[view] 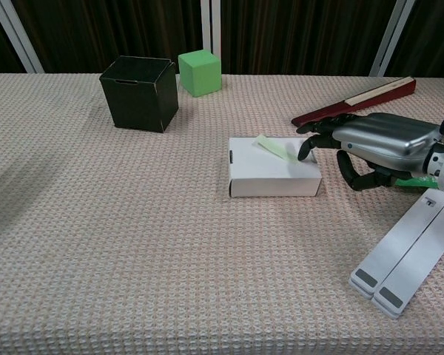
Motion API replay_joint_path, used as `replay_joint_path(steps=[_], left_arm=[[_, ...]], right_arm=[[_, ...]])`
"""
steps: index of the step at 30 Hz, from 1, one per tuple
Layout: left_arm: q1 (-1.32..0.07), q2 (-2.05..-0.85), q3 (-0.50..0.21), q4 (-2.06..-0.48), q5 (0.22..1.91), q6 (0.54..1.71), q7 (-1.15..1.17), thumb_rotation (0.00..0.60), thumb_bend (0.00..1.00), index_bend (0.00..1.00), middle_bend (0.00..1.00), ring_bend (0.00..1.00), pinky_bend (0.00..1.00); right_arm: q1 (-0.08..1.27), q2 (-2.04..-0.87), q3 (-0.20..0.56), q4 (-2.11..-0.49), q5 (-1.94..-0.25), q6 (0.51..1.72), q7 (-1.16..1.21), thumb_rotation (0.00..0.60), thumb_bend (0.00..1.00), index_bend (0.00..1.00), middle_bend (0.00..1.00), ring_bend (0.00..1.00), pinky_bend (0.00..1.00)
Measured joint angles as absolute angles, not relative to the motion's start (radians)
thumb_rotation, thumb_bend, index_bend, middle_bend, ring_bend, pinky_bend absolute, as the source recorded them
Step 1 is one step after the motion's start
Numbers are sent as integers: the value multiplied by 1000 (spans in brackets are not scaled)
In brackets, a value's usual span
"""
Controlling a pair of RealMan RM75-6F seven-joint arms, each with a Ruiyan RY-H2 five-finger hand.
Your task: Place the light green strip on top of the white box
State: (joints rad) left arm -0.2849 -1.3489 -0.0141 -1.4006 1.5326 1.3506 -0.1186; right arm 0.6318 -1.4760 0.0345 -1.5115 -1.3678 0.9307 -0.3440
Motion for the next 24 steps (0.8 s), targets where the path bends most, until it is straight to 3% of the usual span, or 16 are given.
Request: replay_joint_path(steps=[24], left_arm=[[-282,-1342,-18,-1411,1531,1345,-122,590,96,122,99,26,139]], right_arm=[[626,-1477,39,-1506,-1390,968,-320,600,1000,251,0,0,0]])
